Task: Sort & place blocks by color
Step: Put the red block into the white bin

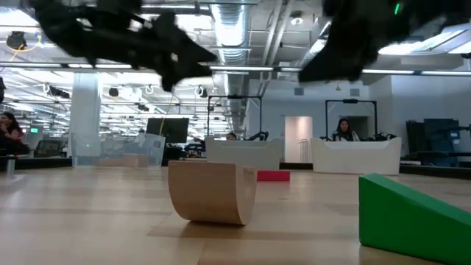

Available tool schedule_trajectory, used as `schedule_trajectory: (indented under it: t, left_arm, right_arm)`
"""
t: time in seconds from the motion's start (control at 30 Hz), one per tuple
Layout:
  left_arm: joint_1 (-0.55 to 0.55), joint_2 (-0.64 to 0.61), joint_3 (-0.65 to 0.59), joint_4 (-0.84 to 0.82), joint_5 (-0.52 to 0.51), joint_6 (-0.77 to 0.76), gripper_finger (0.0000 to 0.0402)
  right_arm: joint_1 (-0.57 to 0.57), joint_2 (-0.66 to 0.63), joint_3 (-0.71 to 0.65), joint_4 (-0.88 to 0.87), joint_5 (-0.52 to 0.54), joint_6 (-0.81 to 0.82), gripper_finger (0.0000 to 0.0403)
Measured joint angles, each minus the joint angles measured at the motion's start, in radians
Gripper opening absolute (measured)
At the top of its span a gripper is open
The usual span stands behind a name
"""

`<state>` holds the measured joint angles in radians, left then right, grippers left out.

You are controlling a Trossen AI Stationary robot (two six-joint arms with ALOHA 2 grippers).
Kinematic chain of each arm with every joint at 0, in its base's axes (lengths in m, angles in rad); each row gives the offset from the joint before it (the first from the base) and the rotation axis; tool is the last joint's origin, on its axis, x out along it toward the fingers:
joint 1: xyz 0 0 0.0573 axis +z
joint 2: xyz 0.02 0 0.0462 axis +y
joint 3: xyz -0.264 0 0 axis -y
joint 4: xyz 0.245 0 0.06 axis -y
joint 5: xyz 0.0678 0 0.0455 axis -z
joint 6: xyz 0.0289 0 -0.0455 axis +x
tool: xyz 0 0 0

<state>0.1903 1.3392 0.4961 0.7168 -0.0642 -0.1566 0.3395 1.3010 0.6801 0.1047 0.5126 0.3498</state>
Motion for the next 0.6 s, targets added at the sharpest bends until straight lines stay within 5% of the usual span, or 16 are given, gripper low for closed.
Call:
schedule_trajectory:
  t: [0.2, 0.43, 0.6]
  left_arm:
    - [-0.168, -0.135, -0.206, 0.225, -0.148, -0.048, 0.0237]
    - [-0.237, -0.225, -0.272, 0.230, -0.197, -0.028, 0.0236]
    - [-0.237, -0.242, -0.270, 0.198, -0.203, -0.013, 0.0236]
  right_arm:
    - [-0.125, 0.152, -0.018, 0.099, -0.023, 0.010, 0.0168]
    - [-0.312, 0.321, -0.019, 0.251, -0.338, -0.093, 0.0199]
    - [-0.335, 0.415, -0.016, 0.332, -0.460, -0.199, 0.0246]
